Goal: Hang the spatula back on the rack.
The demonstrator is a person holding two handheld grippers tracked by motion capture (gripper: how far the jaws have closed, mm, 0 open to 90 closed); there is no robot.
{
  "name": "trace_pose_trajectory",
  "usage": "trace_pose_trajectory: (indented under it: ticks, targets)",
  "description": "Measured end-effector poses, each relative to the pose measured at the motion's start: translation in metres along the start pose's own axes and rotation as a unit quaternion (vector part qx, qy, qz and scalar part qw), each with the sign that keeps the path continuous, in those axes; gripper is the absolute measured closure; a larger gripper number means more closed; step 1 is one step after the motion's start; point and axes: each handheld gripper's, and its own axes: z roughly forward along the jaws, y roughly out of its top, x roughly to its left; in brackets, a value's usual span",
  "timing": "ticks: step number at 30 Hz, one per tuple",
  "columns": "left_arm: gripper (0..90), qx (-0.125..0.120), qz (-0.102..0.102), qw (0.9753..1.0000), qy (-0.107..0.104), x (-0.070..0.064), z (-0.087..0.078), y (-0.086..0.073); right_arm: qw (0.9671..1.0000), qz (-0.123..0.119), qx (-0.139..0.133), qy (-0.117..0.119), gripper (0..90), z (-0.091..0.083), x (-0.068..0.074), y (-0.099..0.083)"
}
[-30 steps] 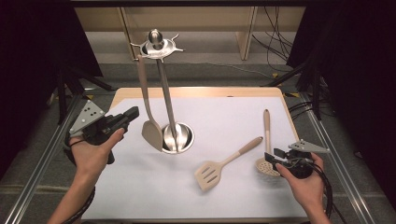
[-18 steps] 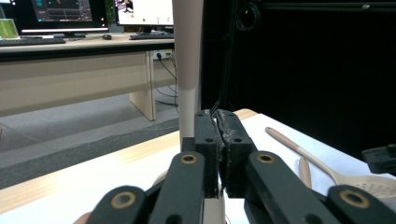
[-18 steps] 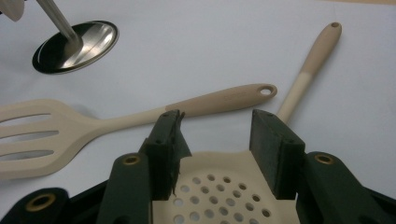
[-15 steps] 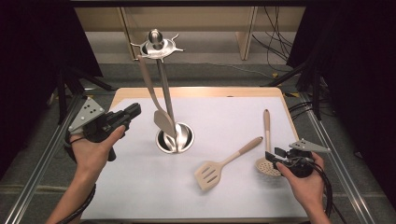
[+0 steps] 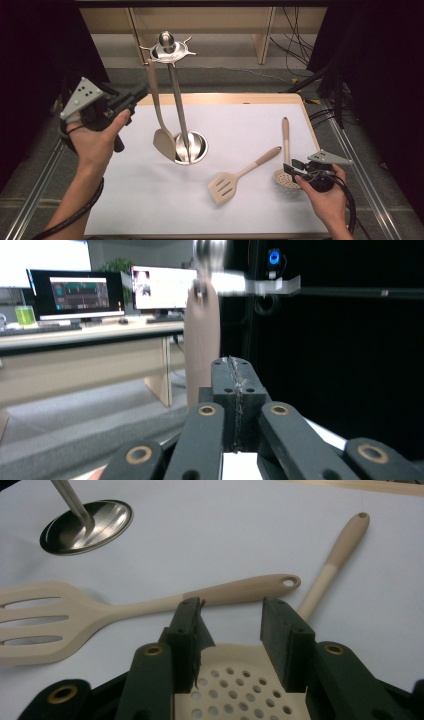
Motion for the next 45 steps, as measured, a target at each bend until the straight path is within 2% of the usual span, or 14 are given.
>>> trace_pose_trajectory:
  ticks: [1,2,4,7,8,14,16,17,20,32,36,40,42,45]
  targets:
    - [89.0,-0.001,-0.005,1.0,0.001,-0.001,0.002,0.005,1.0,-0.002,0.0,0.004,60.6,0.001,0.0,0.0]
    - [89.0,-0.005,0.001,1.0,0.001,-0.001,0.005,0.011,0.9998,0.02,0.008,0.005,60.6,0.001,0.004,0.0]
    - [89.0,-0.005,0.002,1.0,-0.001,-0.002,0.006,0.014,0.9997,0.021,0.002,0.009,60.6,0.003,0.003,0.0]
    - [89.0,-0.006,0.005,1.0,-0.005,-0.004,0.013,0.018,0.9999,0.013,0.005,0.005,60.5,0.002,0.001,0.0]
    - [89.0,-0.005,0.005,1.0,-0.004,-0.005,0.015,0.019,1.0,-0.002,-0.001,-0.001,60.5,0.002,-0.001,-0.001]
    - [89.0,-0.007,0.006,0.9999,0.007,-0.002,0.025,0.023,1.0,-0.001,0.0,0.001,60.3,0.001,-0.001,-0.001]
    - [89.0,-0.009,0.004,0.9999,0.008,-0.001,0.025,0.024,1.0,0.003,0.002,0.002,60.3,0.001,-0.001,-0.001]
    - [89.0,-0.009,0.004,0.9999,0.01,0.0,0.025,0.024,0.9996,0.024,0.009,0.007,60.3,0.001,0.002,-0.001]
    - [89.0,-0.009,0.005,0.9999,0.013,0.002,0.025,0.025,1.0,0.001,0.001,0.002,60.3,0.002,-0.001,-0.001]
    - [88.9,-0.011,0.014,0.9994,0.029,0.005,0.025,0.026,1.0,0.003,0.002,0.001,60.3,0.001,-0.001,-0.001]
    - [79.5,-0.018,0.014,0.9994,0.025,-0.003,0.02,0.022,1.0,0.003,0.002,0.002,60.3,0.002,-0.001,-0.001]
    - [74.8,-0.005,0.021,0.9997,-0.005,-0.025,0.012,0.006,1.0,0.004,0.002,0.002,60.1,0.002,-0.001,-0.001]
    - [70.3,0.033,0.011,0.9986,-0.04,-0.038,0.008,-0.013,1.0,0.004,0.003,0.002,60.1,0.001,0.0,-0.001]
    - [65.9,0.06,0.008,0.9965,-0.058,-0.043,0.008,-0.028,1.0,0.003,0.003,0.004,60.0,0.001,0.0,0.0]
